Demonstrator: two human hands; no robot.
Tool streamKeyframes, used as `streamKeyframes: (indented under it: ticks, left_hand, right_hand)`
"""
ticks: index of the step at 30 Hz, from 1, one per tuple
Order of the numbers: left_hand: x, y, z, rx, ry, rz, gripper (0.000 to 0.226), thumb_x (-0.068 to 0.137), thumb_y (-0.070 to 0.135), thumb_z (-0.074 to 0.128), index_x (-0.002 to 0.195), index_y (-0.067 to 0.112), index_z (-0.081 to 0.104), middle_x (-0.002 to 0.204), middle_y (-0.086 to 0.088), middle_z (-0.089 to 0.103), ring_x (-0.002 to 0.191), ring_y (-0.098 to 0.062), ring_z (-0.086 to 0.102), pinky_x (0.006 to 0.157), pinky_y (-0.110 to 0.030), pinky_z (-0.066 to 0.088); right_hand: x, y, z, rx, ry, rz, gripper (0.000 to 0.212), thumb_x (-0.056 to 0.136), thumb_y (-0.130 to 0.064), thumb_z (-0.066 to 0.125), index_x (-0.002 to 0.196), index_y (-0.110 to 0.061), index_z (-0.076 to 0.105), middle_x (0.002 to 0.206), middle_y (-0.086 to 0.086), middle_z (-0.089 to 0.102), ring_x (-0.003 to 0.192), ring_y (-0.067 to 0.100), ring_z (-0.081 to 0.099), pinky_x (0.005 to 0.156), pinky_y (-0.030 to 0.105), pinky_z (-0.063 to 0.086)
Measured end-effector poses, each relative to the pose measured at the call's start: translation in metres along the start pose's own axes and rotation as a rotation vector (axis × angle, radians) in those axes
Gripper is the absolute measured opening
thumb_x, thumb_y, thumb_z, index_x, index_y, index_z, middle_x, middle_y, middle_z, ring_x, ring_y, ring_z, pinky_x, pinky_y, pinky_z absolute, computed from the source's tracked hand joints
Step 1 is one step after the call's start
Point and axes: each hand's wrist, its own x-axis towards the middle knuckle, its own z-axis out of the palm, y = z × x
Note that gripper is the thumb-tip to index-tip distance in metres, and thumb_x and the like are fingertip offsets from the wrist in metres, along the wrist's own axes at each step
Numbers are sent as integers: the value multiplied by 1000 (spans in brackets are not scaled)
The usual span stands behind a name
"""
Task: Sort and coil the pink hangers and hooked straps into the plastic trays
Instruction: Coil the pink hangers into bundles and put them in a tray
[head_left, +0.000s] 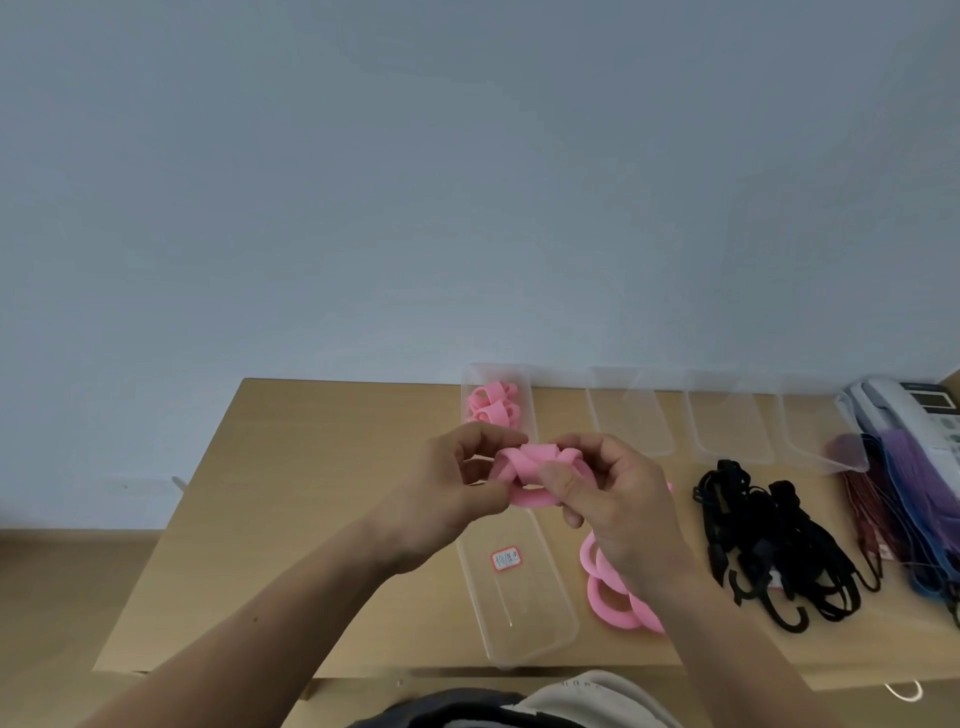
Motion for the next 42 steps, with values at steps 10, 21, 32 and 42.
streamKeyframes:
  ticks: [10,21,32,42]
  left_hand:
    - [0,-2,7,-73,155,115,23,76,13,74,93,5,62,88,-25,72,91,-45,67,87,-56,52]
    - [1,0,0,-56,73,62,34,81,22,71,111,11,59,105,-11,68,81,-22,71,78,-31,57]
    - [2,-5,-8,30,38,34,35,79,22,75,102,10,52,93,-15,69,72,-23,65,71,-38,54]
    - [4,-1,-20,-12,-19,-9,30,89,16,70,117,9,64,76,-2,70,62,-23,67,56,-30,54]
  right_hand:
    - [5,7,2,-36,109,-47,27,76,-26,78,95,-10,68,60,5,64,47,16,54,50,24,48]
    - [9,9,0,-2,65,-89,34,71,-26,76,102,-12,70,74,5,70,52,16,58,57,23,52]
    - [12,16,7,22,51,-95,29,69,-27,77,96,-17,71,74,3,70,49,17,58,53,22,51]
    - [13,23,18,37,-34,-88,30,66,-23,78,94,-15,67,74,3,69,54,18,61,57,27,54]
